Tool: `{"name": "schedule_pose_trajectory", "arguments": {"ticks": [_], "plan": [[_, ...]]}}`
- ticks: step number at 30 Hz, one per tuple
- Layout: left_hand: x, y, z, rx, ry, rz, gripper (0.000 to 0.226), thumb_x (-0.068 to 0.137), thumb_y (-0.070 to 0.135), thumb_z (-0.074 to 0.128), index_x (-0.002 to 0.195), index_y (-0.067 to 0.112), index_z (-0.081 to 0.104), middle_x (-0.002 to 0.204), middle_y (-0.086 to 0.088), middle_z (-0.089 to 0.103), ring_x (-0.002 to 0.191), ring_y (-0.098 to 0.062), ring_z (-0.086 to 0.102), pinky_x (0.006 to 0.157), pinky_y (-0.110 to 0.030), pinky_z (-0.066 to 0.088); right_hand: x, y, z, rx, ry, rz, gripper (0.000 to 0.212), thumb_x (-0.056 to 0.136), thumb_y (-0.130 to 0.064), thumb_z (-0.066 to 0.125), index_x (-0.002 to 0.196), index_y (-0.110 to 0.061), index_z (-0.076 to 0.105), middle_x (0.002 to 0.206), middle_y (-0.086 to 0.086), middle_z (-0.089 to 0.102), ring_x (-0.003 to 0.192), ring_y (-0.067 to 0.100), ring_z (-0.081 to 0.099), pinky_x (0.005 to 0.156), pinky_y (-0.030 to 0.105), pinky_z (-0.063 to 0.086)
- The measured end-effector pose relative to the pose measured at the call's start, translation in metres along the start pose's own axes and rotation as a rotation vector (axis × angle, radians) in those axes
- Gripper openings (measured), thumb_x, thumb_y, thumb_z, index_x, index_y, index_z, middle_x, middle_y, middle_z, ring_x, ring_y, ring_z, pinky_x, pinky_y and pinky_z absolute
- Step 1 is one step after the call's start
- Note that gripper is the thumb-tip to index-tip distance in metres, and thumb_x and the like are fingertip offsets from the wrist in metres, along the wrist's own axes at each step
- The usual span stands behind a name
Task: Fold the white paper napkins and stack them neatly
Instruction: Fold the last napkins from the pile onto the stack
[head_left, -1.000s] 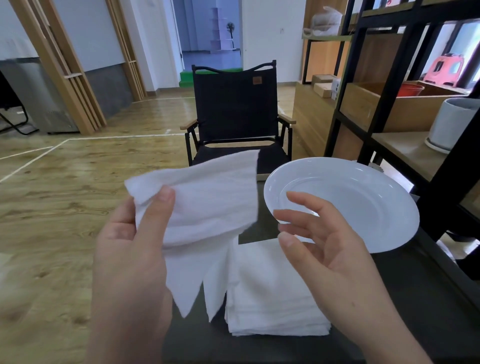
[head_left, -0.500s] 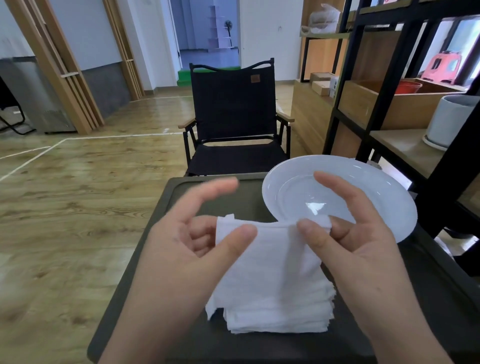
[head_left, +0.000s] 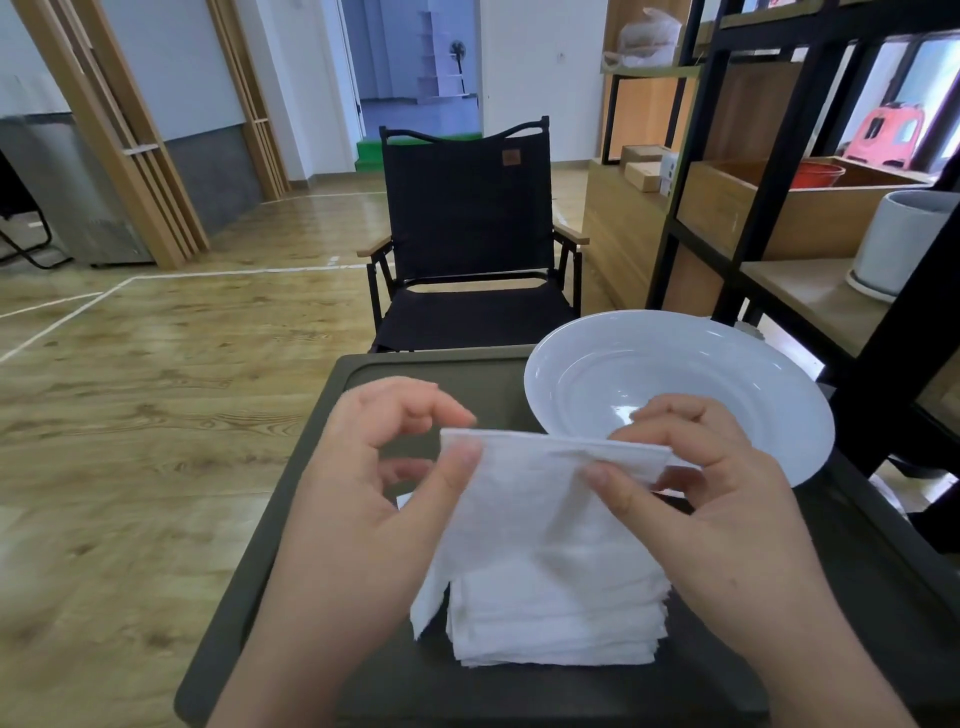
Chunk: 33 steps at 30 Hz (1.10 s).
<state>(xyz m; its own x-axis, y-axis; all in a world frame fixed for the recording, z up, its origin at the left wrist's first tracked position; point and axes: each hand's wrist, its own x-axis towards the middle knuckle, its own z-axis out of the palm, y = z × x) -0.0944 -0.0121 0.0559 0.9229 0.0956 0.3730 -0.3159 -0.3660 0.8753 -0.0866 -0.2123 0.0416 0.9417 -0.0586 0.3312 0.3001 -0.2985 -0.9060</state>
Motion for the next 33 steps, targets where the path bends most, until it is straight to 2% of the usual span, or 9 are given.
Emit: {"name": "schedule_pose_trajectory", "arguments": {"ticks": [3, 6, 9, 16, 20, 23, 27, 30, 33], "plan": [[0.003, -0.021, -0.003, 0.121, -0.005, -0.175, 0.039, 0.087, 0.022, 0.063, 0.107, 0.052, 0.050, 0.116, 0.025, 0.054, 0.100, 0.001, 0.058, 0.073, -0.018, 0.043, 0.001, -0.001, -0.008, 0.240, 0.077, 0.026, 0.028, 0.064, -0.044, 0.079, 0.089, -0.032, 0.074, 0.100, -0.014, 0.073, 0.090, 0.010, 0.071, 0.071, 0.023, 0.057], [0.005, -0.043, -0.007, 0.318, -0.230, -0.258, 0.073, 0.085, 0.017, 0.065, 0.132, 0.057, 0.026, 0.129, 0.028, 0.043, 0.108, 0.006, 0.051, 0.082, -0.018, 0.046, 0.001, -0.003, -0.014, 0.379, 0.174, 0.039, 0.027, 0.071, -0.041, 0.066, 0.094, -0.030, 0.076, 0.097, -0.005, 0.078, 0.092, 0.014, 0.074, 0.075, 0.032, 0.061], [0.006, -0.055, -0.002, 0.299, -0.423, -0.316, 0.089, 0.082, 0.014, 0.068, 0.129, 0.070, 0.017, 0.125, 0.034, 0.046, 0.105, 0.007, 0.056, 0.085, -0.021, 0.052, 0.003, -0.003, -0.016, 0.470, 0.242, 0.075, 0.029, 0.077, -0.034, 0.063, 0.102, -0.023, 0.073, 0.101, -0.003, 0.078, 0.095, 0.016, 0.074, 0.076, 0.029, 0.061], [0.008, -0.068, 0.011, 0.427, -0.169, -0.299, 0.030, 0.081, 0.007, 0.057, 0.087, 0.036, 0.064, 0.076, 0.012, 0.068, 0.068, -0.004, 0.063, 0.057, -0.015, 0.049, 0.001, -0.005, -0.014, 0.479, 0.230, 0.152, 0.039, 0.075, -0.036, 0.061, 0.110, -0.021, 0.070, 0.103, -0.002, 0.077, 0.096, 0.017, 0.074, 0.080, 0.035, 0.061], [0.013, -0.082, 0.001, 0.649, 0.027, -0.329, 0.025, 0.080, 0.008, 0.057, 0.074, 0.032, 0.063, 0.077, 0.009, 0.065, 0.066, -0.006, 0.059, 0.059, -0.028, 0.052, 0.002, -0.005, -0.015, 0.493, 0.206, 0.175, 0.039, 0.074, -0.036, 0.061, 0.109, -0.021, 0.071, 0.103, -0.001, 0.078, 0.096, 0.018, 0.074, 0.078, 0.033, 0.061], [0.012, -0.085, -0.007, 0.717, 0.150, -0.290, 0.026, 0.088, 0.009, 0.052, 0.089, 0.030, 0.067, 0.088, 0.008, 0.065, 0.074, -0.010, 0.059, 0.061, -0.027, 0.043, 0.001, -0.005, -0.015, 0.500, 0.173, 0.189, 0.037, 0.076, -0.036, 0.060, 0.108, -0.021, 0.071, 0.103, 0.000, 0.077, 0.097, 0.019, 0.074, 0.078, 0.036, 0.061], [0.011, -0.046, -0.003, 0.308, 0.296, -0.184, 0.018, 0.093, 0.020, 0.057, 0.094, 0.035, 0.067, 0.082, 0.011, 0.068, 0.073, -0.001, 0.062, 0.062, -0.019, 0.041, 0.000, -0.006, -0.011, 0.531, 0.129, 0.220, 0.037, 0.077, -0.035, 0.060, 0.109, -0.020, 0.072, 0.103, 0.003, 0.077, 0.096, 0.022, 0.074, 0.080, 0.040, 0.056], [0.004, 0.000, 0.010, -0.160, 0.019, -0.215, 0.028, 0.085, 0.050, 0.050, 0.090, 0.036, 0.074, 0.087, 0.013, 0.075, 0.081, 0.000, 0.067, 0.075, -0.025, 0.049, -0.002, -0.011, -0.005, 0.569, 0.047, 0.250, 0.034, 0.077, -0.034, 0.060, 0.106, -0.020, 0.073, 0.100, 0.003, 0.078, 0.091, 0.021, 0.075, 0.069, 0.032, 0.061], [-0.004, 0.018, 0.018, -0.284, -0.258, -0.346, 0.045, 0.074, 0.063, 0.043, 0.090, 0.036, 0.076, 0.092, 0.010, 0.077, 0.089, -0.011, 0.072, 0.084, -0.030, 0.052, -0.004, -0.014, 0.002, 0.535, -0.015, 0.299, 0.023, 0.085, -0.031, 0.060, 0.102, -0.024, 0.073, 0.095, 0.000, 0.079, 0.086, 0.018, 0.076, 0.067, 0.032, 0.061]]}}
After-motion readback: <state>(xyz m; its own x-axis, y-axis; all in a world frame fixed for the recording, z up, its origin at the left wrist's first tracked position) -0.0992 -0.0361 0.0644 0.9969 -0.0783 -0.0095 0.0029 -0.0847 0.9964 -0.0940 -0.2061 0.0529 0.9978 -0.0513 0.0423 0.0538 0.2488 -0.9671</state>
